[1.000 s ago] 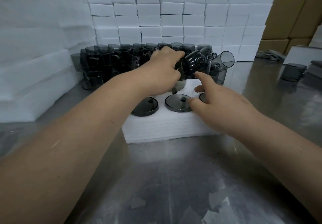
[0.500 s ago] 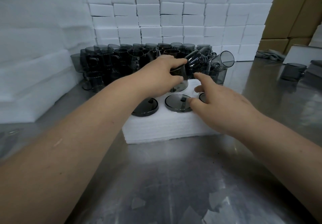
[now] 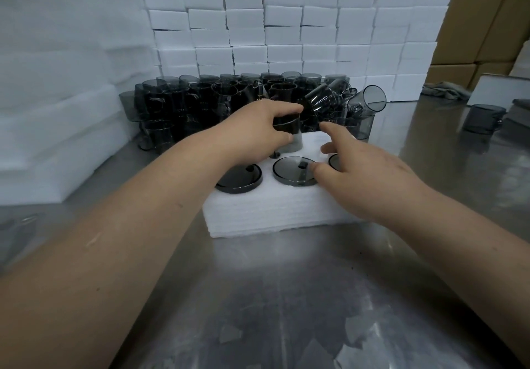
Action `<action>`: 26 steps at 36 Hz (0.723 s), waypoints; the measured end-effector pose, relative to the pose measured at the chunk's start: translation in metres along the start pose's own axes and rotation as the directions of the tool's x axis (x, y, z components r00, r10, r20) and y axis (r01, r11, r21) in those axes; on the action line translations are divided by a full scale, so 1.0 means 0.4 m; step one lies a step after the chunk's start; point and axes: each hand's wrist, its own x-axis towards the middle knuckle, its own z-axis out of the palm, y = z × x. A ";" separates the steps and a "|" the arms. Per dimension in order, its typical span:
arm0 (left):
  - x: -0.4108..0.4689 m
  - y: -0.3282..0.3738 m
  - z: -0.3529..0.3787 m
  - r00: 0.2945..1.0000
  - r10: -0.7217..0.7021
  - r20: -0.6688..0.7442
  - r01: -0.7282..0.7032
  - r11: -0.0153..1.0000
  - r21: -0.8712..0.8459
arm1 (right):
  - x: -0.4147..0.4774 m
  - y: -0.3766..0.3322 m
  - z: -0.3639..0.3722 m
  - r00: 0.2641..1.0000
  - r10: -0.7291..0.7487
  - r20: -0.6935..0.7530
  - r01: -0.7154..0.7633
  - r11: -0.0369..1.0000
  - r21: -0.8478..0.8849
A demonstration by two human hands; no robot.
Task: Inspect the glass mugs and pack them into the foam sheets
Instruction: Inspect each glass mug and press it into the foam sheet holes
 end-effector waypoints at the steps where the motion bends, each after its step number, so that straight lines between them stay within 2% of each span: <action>1: -0.001 -0.001 0.001 1.000 0.001 -0.005 -0.001 1.000 0.006 | 0.000 -0.001 -0.001 1.000 0.000 0.003 0.000 1.000 0.001; 6: -0.003 -0.003 0.010 1.000 0.016 -0.015 -0.015 0.999 0.030 | -0.002 -0.004 -0.002 1.000 -0.002 0.009 0.002 1.000 0.003; 13: 0.002 -0.009 0.020 0.999 0.013 0.053 -0.020 0.990 0.141 | 0.000 -0.003 -0.001 1.000 -0.003 0.002 0.003 1.000 -0.004; 26: 0.003 -0.015 0.030 0.997 -0.007 0.075 -0.006 0.986 0.166 | 0.000 -0.003 -0.002 1.000 -0.001 -0.003 0.001 1.000 -0.008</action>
